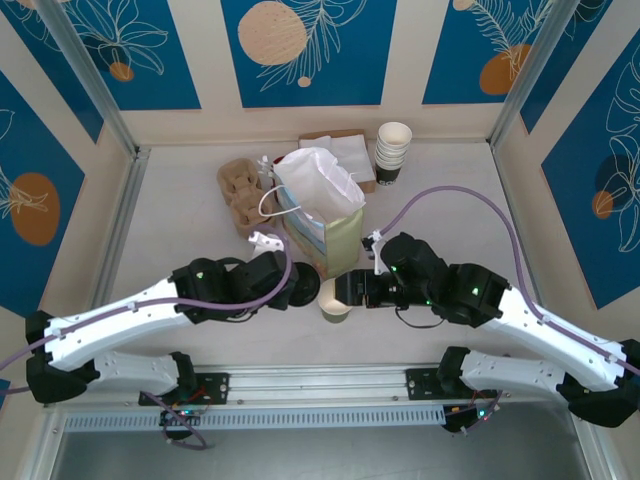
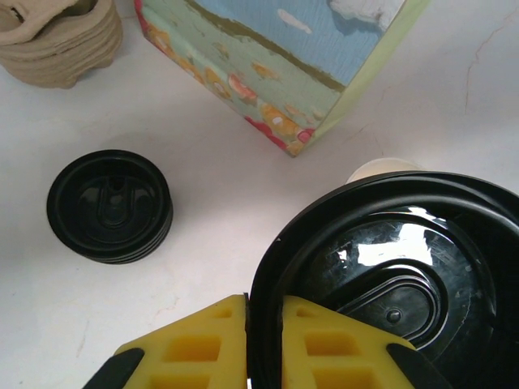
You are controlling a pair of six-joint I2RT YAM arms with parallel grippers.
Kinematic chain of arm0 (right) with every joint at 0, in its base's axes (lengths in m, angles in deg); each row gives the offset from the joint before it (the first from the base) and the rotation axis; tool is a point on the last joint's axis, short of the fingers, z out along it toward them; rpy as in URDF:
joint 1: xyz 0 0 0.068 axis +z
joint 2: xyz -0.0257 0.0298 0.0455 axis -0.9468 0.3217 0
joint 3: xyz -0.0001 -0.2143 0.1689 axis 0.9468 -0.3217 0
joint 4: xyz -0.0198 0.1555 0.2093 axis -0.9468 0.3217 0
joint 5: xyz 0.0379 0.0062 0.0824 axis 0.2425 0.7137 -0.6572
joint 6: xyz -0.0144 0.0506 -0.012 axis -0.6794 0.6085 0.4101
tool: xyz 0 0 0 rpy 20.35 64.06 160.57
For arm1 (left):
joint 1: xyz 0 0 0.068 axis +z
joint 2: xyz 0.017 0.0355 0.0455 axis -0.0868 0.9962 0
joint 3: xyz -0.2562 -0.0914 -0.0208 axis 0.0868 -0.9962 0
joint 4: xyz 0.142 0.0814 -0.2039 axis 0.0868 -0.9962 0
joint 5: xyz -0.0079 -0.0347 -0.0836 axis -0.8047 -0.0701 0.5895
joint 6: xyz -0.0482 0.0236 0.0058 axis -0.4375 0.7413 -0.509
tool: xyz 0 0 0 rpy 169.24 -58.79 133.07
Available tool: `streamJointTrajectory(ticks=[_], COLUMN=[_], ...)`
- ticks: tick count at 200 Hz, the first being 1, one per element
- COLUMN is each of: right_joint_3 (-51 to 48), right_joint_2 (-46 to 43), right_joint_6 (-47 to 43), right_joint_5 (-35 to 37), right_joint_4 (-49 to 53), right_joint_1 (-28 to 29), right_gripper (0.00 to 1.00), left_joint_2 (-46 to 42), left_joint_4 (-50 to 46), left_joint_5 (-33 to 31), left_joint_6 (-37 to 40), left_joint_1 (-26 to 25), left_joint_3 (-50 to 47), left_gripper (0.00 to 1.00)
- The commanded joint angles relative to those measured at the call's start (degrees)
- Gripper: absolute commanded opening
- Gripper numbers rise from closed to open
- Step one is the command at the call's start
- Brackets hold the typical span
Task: Pack the takeout coffee
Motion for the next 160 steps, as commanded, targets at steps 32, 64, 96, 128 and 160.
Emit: streamJointTrajectory(ticks=[32,64,96,128,160], right_joint_3=[-4.02,-5.97,-6.46,-8.20,-10.18], right_joint_2=[-1.52,-1.58,-1.68,-1.54,-1.46], right_joint_6=[-2.54,-3.22,-3.52,-3.14,-1.60], right_joint_5=[1.75,2.74,3.49,3.66,4.30], right_joint_4=[-8.24,-9.94,-9.30,-9.28,-9.64], right_joint_1=[1.07,1.07,1.03,1.02,1.07], right_gripper=[0.53,0.53,0.53,0.50,0.48], left_joint_2=[2.82,3.76,4.87,5.00,4.97], left_joint_4=[3.78,3.82,4.64,5.55,6.44], left_joint_5=[0.26,0.84,1.41,1.13,1.25], left_joint_6=[-1.91,-2.51,-2.61,-3.05,-3.24], left_joint_1=[-1.32,-1.67,-2.09,-2.75,-3.07], left_joint_3=[0.11,0.86,1.19,0.87,0.68], left_gripper=[0.13,0.14,0.14,0.14,0.14])
